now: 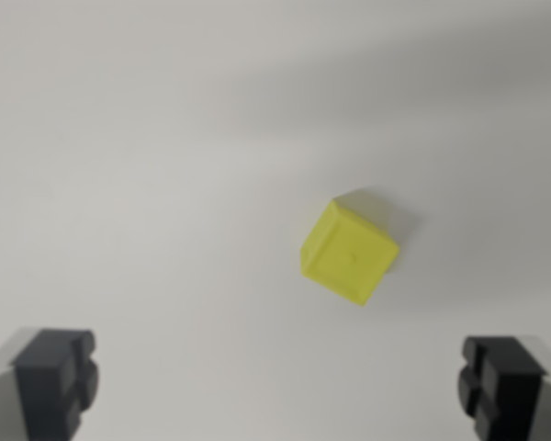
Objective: Pick yellow cube
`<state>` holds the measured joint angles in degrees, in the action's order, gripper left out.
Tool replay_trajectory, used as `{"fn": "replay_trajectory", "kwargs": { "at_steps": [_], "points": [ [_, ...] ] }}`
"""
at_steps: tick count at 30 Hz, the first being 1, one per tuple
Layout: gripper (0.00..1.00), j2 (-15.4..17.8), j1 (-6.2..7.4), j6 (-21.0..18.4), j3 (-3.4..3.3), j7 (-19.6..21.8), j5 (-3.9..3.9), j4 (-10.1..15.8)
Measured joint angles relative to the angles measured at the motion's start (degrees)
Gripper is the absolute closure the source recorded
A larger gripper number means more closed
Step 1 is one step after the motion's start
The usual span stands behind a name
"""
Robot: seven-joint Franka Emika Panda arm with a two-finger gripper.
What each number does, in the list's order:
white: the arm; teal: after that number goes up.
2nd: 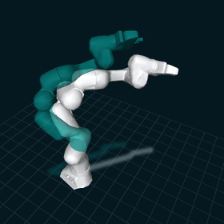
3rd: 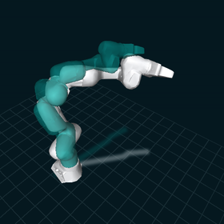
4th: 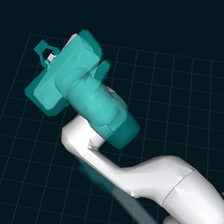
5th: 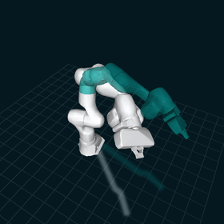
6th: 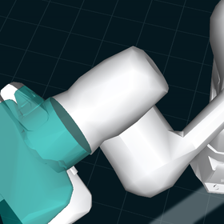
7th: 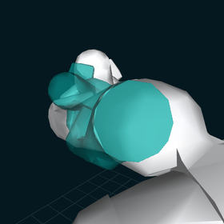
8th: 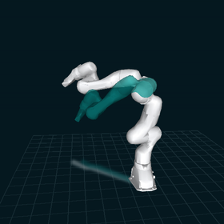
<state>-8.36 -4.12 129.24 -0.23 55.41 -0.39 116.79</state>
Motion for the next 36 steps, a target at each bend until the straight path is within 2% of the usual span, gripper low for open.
{"fn": "replay_trajectory", "kwargs": {
  "at_steps": [36],
  "points": [
    [0.0,-5.0,-1.19,10.9,-0.01,10.6,0.33,7.6]
  ]
}}
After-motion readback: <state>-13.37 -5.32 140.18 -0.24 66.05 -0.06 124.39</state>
